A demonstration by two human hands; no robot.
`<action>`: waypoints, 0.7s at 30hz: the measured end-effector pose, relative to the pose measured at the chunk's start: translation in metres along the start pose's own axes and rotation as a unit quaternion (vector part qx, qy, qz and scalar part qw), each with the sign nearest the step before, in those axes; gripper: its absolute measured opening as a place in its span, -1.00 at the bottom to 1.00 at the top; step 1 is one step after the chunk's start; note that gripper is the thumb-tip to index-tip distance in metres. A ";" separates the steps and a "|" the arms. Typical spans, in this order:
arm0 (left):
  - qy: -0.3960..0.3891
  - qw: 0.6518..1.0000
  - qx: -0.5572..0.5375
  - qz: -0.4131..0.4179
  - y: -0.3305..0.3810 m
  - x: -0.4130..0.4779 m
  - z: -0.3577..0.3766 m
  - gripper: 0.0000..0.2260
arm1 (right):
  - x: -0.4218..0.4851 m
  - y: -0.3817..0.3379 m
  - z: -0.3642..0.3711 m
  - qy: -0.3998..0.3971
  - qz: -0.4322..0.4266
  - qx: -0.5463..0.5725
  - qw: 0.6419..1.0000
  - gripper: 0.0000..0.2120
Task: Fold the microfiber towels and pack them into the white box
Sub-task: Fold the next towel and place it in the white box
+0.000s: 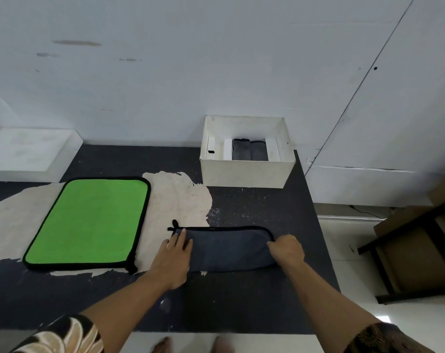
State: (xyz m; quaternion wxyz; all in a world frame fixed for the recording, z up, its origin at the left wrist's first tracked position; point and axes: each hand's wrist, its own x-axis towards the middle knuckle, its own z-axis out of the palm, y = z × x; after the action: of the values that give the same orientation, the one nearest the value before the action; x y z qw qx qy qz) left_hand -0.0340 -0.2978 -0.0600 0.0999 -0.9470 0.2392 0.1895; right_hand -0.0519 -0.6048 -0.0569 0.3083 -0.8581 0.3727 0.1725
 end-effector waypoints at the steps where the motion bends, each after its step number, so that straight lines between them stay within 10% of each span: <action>1: 0.042 0.998 -0.035 0.002 0.004 0.002 -0.006 -0.36 | -0.001 -0.003 -0.001 0.000 -0.007 0.001 1.000 -0.78; 5: 0.096 0.934 -0.345 -0.013 0.028 0.015 -0.037 -0.46 | -0.011 -0.021 -0.001 0.002 -0.028 0.126 0.992 -0.78; 12: -0.055 0.569 -0.810 -0.134 0.062 0.037 -0.080 -0.60 | -0.047 -0.068 0.002 -0.279 -0.176 0.251 0.910 -0.89; 21: 0.011 0.679 -0.695 -0.234 0.051 0.035 -0.039 -0.81 | -0.036 -0.049 0.006 -0.143 -0.061 0.300 0.941 -0.78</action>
State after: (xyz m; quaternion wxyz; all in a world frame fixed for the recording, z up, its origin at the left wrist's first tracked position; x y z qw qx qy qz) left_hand -0.0181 -0.3675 -0.0436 -0.5492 -0.7710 -0.1894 0.2610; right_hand -0.0394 -0.5561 -0.0229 0.6111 -0.7135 0.3058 0.1545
